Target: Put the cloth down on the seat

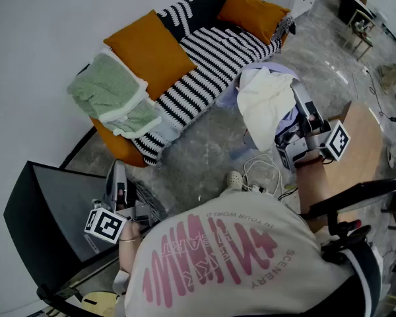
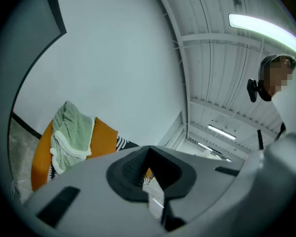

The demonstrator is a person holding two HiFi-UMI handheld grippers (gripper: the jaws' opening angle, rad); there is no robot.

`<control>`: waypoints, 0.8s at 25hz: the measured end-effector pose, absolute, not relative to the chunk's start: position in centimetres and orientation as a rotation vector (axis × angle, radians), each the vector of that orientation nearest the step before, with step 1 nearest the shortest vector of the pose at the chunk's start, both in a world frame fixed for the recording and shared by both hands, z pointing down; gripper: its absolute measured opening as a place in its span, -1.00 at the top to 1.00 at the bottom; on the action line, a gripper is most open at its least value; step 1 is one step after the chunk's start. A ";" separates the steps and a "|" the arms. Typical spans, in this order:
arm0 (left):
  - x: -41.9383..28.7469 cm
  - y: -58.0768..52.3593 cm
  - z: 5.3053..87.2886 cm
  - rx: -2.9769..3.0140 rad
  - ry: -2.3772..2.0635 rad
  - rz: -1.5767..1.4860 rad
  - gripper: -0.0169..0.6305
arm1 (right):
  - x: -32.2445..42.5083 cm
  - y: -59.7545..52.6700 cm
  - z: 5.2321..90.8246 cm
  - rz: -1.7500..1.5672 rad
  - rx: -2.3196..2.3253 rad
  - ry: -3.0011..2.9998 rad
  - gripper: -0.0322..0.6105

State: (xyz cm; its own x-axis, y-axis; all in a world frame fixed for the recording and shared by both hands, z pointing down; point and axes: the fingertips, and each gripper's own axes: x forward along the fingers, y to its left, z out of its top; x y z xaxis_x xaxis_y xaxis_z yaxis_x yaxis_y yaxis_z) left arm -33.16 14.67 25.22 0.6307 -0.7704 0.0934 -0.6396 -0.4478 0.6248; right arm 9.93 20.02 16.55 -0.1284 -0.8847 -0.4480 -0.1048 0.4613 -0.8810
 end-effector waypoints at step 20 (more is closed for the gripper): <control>-23.3 7.8 25.1 2.340 -1.180 -0.158 0.94 | 17.9 12.0 18.4 -0.921 -0.920 1.708 0.68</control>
